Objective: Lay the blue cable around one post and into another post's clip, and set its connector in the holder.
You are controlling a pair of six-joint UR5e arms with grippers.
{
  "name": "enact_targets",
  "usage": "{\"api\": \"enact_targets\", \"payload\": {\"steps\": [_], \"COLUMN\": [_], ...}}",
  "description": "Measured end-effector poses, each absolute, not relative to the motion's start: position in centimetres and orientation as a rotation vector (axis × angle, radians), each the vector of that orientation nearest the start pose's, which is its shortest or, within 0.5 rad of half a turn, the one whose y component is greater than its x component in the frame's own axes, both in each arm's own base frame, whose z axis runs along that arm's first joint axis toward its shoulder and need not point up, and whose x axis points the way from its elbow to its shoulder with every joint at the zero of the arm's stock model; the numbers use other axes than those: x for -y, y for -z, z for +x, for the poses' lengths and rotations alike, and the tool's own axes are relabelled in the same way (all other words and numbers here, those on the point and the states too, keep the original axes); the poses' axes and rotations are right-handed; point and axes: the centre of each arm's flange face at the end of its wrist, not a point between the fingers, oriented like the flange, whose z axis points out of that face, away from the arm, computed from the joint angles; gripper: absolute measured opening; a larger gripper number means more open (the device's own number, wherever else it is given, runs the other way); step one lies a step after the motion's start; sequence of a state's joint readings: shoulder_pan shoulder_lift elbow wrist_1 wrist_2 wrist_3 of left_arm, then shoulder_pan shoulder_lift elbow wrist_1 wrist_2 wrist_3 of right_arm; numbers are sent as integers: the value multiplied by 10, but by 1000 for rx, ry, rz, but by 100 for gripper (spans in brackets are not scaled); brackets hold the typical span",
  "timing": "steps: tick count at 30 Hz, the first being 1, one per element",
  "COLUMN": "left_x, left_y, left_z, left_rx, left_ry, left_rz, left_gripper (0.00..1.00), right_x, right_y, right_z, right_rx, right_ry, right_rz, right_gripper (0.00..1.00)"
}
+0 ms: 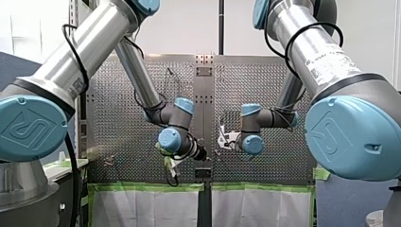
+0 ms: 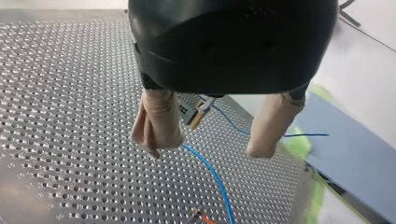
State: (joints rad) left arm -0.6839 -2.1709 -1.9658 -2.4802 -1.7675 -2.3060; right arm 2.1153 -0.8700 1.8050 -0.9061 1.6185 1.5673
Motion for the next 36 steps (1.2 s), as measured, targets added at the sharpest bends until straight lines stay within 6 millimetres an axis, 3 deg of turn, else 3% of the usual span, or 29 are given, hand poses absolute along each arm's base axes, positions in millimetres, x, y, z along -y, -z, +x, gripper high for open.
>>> {"api": "enact_targets", "payload": {"steps": [6,23,30,36], "left_x": [428,439,437,435], "left_y": [-47,-1,18,21], "left_z": [341,374,384,392], "left_rx": [-1923,-1833,-1796,-1749], "left_ry": [826,825,796,781], "left_rz": [-229,-274,-303,-314], "left_gripper": [100,100,100,100], "right_x": [448,446,445,444], "right_y": [-70,-69,-69,-69], "right_z": [424,426,427,427], "right_rx": [941,938,938,942], "right_ry": [-1546,-1548,-1548,-1552], "right_rz": [1595,1600,1602,1602], "right_gripper": [0,0,0,0]}}
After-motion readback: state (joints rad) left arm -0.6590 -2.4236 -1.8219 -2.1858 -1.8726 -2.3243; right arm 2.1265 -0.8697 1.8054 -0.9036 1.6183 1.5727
